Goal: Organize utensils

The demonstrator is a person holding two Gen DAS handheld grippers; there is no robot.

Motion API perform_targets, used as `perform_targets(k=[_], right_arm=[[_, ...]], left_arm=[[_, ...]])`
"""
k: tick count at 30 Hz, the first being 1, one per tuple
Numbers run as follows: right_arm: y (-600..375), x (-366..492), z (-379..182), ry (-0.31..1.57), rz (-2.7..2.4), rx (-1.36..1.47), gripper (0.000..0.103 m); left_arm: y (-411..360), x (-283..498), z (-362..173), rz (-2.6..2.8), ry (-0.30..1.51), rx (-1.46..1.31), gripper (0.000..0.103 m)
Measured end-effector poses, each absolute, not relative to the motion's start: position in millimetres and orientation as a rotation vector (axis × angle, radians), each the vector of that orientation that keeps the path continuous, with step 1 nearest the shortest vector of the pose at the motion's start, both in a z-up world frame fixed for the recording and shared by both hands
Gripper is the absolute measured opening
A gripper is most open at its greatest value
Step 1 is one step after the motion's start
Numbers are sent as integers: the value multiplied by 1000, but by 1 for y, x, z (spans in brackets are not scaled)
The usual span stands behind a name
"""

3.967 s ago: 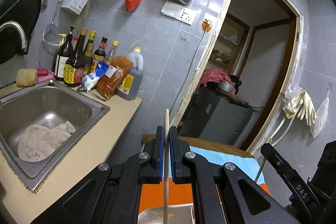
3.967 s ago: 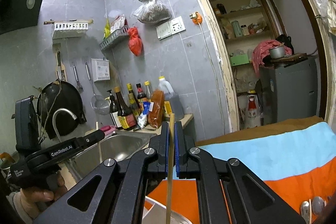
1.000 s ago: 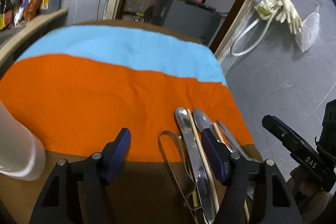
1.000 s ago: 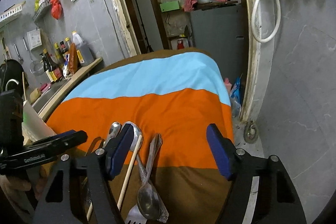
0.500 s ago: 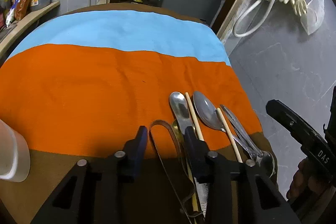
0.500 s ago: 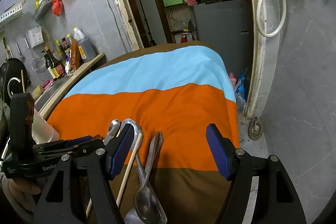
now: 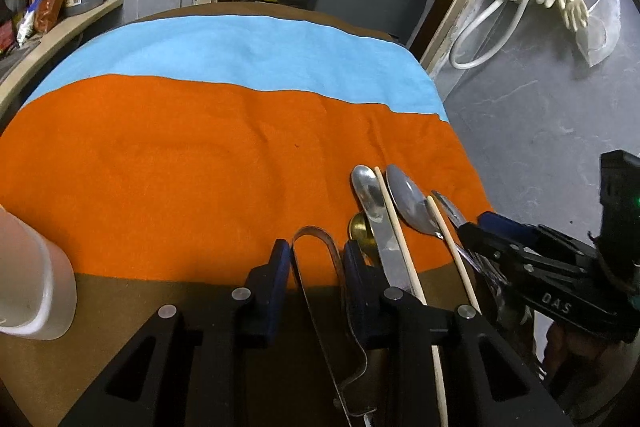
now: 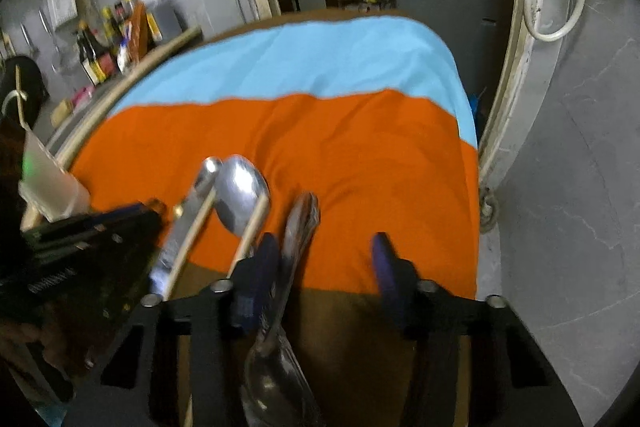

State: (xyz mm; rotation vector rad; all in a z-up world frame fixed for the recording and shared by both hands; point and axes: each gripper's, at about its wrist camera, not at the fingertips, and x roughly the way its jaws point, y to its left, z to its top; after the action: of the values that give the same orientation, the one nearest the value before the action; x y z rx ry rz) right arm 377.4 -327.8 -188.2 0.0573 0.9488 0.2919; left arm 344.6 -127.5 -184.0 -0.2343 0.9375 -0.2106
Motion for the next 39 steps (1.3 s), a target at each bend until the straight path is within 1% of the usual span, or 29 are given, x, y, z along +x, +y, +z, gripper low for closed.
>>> perform_targets(k=[4, 8, 20, 21, 23, 26, 32, 33, 39], right_arm=[[-328, 375, -188, 953, 327, 96, 23], [-329, 377, -191, 979, 374, 170, 12], [-355, 363, -193, 935, 346, 336, 9], [-358, 363, -194, 935, 339, 349, 9], [-364, 362, -197, 934, 324, 386, 2], [-372, 363, -201, 935, 305, 427, 2], [-365, 365, -201, 943, 325, 405, 2], [-365, 365, -200, 941, 330, 398, 2], [-363, 372, -200, 976, 338, 375, 4]], left_arm=[[-121, 346, -186, -241, 939, -271, 26], [-117, 347, -187, -256, 946, -303, 26], [-119, 349, -187, -309, 999, -329, 28], [-120, 350, -187, -313, 1007, -316, 28], [-124, 351, -186, -317, 1022, -282, 29], [-131, 352, -184, -311, 1034, -228, 29], [-147, 354, -181, -279, 1042, -103, 27], [-146, 354, -181, -271, 1037, -104, 24], [-129, 351, -180, -272, 1027, -216, 24]])
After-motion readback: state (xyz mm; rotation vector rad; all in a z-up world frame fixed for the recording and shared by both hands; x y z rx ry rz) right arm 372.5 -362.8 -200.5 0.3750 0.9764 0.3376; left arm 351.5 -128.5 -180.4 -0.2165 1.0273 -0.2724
